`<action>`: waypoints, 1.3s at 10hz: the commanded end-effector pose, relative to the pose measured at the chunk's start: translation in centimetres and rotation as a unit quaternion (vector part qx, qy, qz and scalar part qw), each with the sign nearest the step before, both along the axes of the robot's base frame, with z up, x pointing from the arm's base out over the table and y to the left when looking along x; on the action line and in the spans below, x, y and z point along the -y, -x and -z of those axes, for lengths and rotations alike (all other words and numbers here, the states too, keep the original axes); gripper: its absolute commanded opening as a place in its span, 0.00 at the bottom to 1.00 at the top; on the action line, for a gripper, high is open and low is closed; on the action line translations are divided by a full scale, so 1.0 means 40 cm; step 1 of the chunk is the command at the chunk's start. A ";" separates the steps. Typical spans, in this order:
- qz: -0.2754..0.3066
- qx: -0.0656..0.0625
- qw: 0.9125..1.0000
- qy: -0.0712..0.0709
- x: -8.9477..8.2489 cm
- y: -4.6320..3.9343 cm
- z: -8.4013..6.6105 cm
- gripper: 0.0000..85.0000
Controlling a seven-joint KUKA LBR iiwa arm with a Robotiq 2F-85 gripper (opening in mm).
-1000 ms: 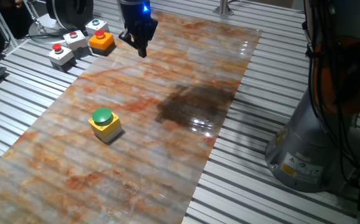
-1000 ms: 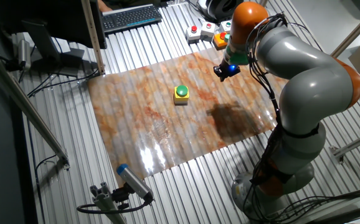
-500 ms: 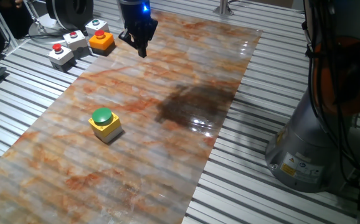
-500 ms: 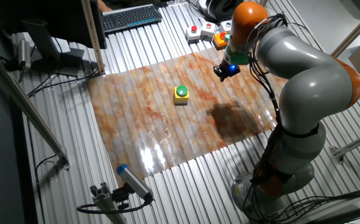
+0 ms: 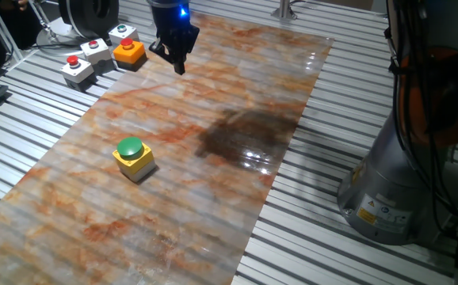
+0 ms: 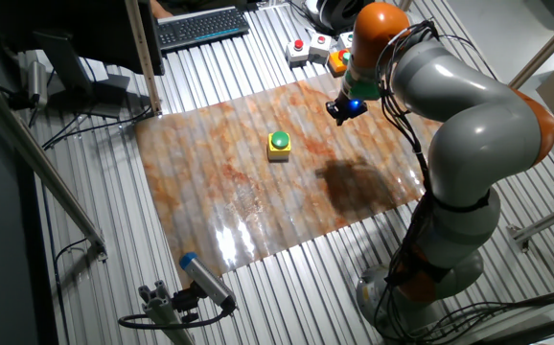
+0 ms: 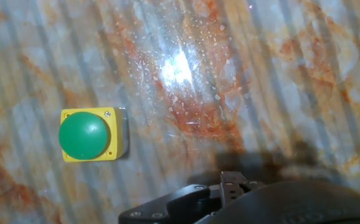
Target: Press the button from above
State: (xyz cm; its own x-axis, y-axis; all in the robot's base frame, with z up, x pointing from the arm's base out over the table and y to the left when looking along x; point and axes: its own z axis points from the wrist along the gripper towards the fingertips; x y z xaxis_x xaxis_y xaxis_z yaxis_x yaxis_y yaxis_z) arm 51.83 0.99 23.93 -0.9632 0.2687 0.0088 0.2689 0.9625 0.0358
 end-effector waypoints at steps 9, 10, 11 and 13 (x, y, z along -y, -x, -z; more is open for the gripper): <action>0.032 0.003 0.999 0.001 -0.107 0.004 0.025 0.00; 0.035 0.002 0.999 0.003 -0.117 0.004 0.021 0.00; 0.038 0.000 0.999 0.002 -0.126 0.004 0.019 0.00; 0.044 0.000 0.999 0.003 -0.149 0.006 0.017 0.00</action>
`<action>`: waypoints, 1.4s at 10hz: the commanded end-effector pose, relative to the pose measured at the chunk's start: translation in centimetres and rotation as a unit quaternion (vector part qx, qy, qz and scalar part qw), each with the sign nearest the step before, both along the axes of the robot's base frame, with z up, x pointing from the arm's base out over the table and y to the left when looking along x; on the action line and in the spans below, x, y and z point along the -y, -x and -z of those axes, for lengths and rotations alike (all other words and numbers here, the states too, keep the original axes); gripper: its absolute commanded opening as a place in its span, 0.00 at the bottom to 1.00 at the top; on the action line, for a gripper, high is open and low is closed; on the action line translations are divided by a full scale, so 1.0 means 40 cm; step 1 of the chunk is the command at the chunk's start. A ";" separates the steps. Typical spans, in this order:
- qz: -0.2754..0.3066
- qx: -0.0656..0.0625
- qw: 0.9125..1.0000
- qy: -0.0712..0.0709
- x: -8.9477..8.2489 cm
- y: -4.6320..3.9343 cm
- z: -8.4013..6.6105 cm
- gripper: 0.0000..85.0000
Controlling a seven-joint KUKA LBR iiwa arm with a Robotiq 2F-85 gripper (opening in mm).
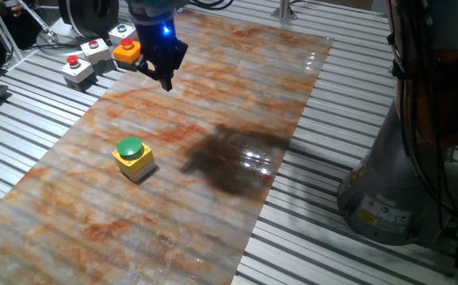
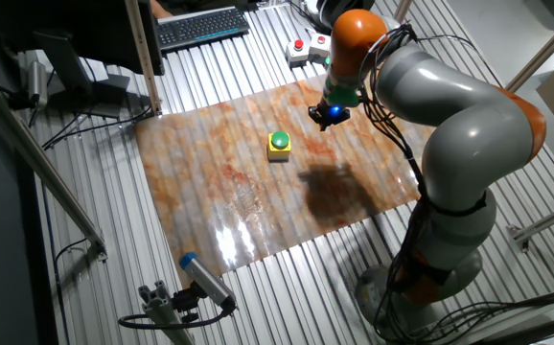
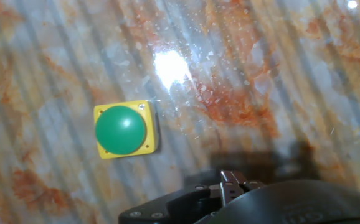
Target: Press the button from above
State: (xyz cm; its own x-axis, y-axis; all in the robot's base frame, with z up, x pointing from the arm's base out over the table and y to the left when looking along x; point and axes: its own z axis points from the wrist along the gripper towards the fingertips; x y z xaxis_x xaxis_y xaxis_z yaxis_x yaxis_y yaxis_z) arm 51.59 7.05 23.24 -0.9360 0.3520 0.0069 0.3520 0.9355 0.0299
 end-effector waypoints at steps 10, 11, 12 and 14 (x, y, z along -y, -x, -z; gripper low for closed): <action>0.033 0.004 0.999 0.000 -0.126 0.035 0.008 0.00; 0.036 0.003 0.999 -0.001 -0.136 0.035 0.006 0.00; 0.040 0.000 0.999 -0.002 -0.149 0.031 0.001 0.00; 0.050 -0.008 0.999 -0.001 -0.182 0.021 -0.010 0.00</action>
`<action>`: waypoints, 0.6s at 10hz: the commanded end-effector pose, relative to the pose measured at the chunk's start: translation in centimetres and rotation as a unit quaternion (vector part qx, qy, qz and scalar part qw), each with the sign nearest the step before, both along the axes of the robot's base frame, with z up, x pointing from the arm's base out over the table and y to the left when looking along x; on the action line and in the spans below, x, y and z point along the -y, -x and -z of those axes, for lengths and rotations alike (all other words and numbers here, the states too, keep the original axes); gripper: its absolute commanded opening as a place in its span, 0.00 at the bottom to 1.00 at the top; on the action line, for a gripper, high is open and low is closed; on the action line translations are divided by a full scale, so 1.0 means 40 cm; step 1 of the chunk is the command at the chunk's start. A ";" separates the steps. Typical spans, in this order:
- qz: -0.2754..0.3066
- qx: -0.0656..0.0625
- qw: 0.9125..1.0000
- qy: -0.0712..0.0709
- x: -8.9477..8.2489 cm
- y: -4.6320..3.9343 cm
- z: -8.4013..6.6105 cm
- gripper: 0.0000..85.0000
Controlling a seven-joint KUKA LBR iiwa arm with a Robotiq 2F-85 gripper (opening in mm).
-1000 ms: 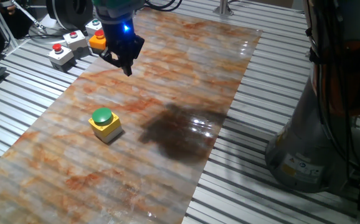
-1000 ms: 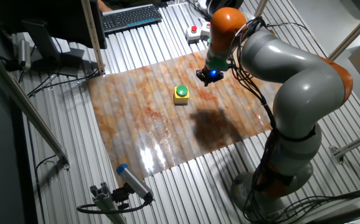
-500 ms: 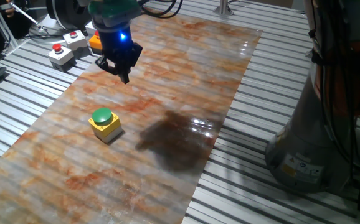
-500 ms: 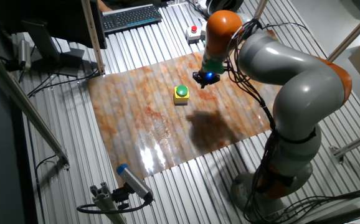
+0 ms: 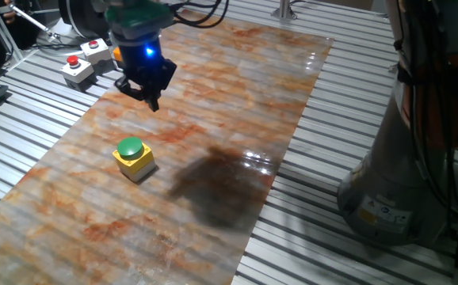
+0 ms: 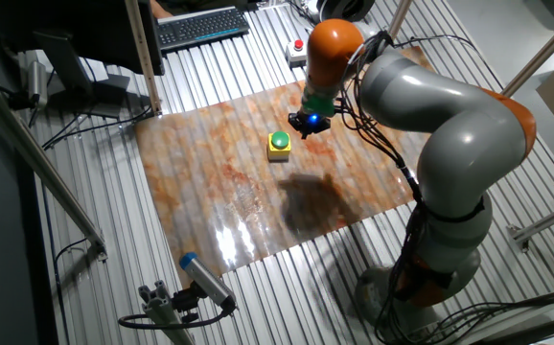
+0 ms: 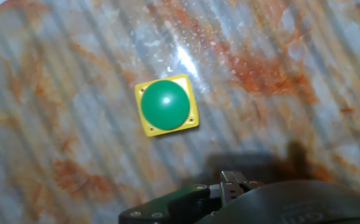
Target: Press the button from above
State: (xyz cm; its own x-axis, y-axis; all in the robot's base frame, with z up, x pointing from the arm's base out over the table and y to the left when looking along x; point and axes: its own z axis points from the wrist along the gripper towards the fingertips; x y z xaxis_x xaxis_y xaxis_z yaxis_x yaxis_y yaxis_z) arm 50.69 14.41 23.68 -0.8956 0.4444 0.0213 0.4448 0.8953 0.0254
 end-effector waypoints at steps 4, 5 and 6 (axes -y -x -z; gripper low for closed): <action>0.003 0.004 1.000 0.000 -0.014 -0.004 0.012 0.00; 0.002 0.005 1.000 0.000 -0.013 -0.009 0.019 0.00; 0.002 0.006 1.000 -0.001 -0.012 -0.014 0.023 0.00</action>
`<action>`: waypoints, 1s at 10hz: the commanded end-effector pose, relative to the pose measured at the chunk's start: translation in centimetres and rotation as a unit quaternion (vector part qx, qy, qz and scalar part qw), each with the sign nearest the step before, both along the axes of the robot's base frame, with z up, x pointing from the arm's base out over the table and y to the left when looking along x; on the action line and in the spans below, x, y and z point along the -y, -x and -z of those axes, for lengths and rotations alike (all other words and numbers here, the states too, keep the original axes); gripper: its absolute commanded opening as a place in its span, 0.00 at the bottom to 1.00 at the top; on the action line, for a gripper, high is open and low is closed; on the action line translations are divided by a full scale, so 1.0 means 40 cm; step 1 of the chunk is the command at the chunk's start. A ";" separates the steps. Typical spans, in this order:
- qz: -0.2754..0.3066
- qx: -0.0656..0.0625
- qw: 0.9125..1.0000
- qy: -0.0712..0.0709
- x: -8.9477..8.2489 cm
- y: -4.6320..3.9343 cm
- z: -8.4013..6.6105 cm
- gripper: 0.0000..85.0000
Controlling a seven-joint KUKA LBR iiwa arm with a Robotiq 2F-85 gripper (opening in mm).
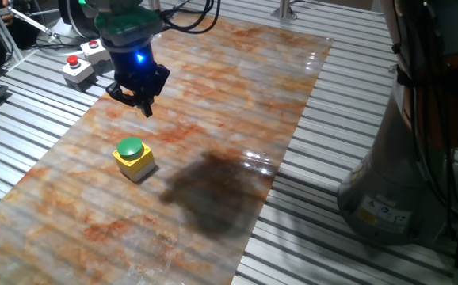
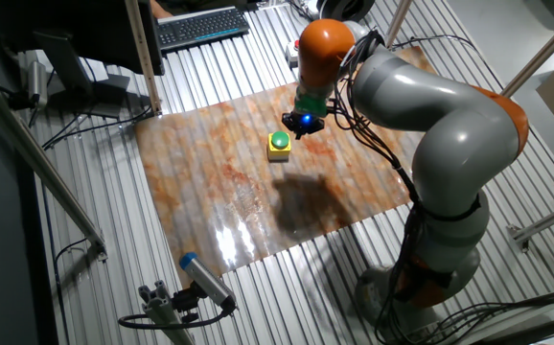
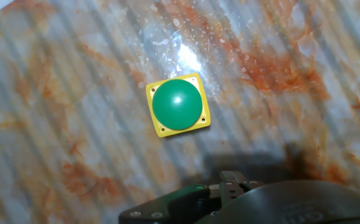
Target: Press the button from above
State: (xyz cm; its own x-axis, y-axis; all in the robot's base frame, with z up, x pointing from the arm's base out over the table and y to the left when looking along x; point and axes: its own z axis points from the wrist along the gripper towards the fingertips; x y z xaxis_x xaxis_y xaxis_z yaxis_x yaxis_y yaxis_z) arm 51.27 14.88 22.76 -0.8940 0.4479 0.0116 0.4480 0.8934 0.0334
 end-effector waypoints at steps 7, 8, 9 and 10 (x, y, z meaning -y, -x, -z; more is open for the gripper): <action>0.007 0.001 1.000 0.014 0.007 -0.017 -0.002 0.00; 0.007 0.001 1.000 0.013 0.008 -0.018 -0.002 0.00; 0.007 0.001 1.000 0.013 0.008 -0.019 -0.001 0.00; 0.007 0.001 1.000 0.013 0.010 -0.021 -0.001 0.00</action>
